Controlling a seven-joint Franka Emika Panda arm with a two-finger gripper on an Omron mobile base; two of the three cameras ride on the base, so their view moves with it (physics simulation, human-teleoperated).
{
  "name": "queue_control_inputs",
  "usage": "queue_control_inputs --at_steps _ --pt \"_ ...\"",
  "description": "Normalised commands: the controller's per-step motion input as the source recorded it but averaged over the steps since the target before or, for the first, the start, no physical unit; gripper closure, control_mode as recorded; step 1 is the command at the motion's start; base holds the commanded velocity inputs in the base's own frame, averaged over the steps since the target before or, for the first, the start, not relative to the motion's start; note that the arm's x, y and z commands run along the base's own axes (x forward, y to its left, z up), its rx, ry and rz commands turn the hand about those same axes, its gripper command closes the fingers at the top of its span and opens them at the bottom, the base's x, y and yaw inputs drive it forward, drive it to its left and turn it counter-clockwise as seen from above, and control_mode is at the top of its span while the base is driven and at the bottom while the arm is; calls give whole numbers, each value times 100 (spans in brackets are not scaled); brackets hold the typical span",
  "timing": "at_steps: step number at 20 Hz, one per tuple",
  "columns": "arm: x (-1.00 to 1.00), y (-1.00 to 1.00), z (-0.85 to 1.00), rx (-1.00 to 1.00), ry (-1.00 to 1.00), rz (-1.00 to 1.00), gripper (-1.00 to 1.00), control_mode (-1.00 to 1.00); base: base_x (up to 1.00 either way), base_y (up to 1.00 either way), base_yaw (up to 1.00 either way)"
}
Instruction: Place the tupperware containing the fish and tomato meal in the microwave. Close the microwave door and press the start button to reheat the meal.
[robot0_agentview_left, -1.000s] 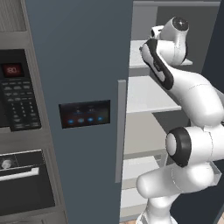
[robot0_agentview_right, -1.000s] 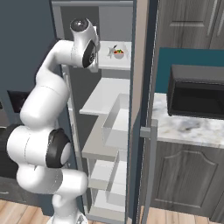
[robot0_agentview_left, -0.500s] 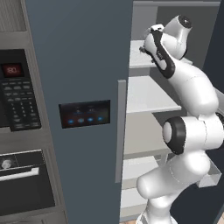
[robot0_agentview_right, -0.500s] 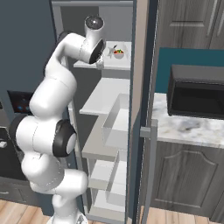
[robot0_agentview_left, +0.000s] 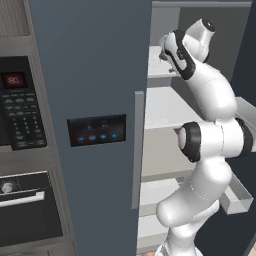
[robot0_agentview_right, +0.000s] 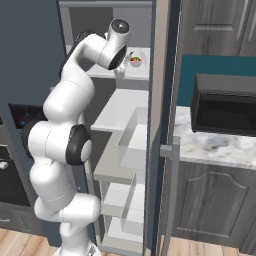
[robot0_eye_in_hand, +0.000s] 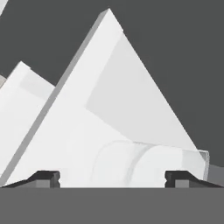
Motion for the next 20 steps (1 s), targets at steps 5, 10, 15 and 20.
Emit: queue_control_inputs --at_steps 5,10,15,20 --pt "31 15 -62 -7 11 6 -100 -100 0 0 0" --pt "7 34 -79 -16 7 0 100 -100 0 0 0" --pt "-12 17 -32 -9 -3 0 100 -100 0 0 0" --pt "-40 16 -2 -7 -14 0 100 -100 0 0 0"
